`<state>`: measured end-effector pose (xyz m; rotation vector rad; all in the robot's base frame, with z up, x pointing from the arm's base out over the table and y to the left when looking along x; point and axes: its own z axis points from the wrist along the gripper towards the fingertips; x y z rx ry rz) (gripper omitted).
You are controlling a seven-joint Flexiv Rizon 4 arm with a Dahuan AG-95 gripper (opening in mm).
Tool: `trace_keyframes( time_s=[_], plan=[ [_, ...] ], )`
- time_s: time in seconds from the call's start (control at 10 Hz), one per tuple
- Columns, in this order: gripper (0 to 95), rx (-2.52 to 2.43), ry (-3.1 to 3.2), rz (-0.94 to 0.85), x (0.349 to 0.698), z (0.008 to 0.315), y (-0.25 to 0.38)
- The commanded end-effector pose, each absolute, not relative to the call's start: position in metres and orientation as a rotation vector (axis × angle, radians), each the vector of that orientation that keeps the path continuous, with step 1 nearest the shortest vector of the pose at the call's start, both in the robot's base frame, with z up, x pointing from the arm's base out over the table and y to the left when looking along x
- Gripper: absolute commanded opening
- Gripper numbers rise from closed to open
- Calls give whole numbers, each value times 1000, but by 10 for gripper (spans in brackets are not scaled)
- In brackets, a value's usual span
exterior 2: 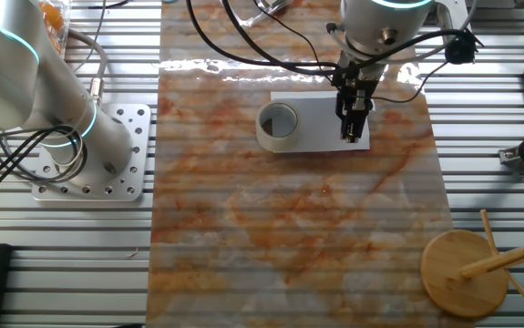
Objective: Unfold a piece of paper
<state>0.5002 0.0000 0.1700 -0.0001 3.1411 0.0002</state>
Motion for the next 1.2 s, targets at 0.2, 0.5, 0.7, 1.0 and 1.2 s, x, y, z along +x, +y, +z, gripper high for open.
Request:
trace_keyframes(
  time_s=[0.2, 0.5, 0.7, 1.0, 1.2],
  plan=[
    [0, -132, 3232, -2, 500, 169, 0],
    [0, -135, 3232, -2, 500, 167, -1],
    [0, -137, 3231, -1, 500, 167, -1],
    [0, -139, 3229, -1, 500, 167, -1],
    [0, -141, 3229, -1, 500, 167, -1]
  ],
)
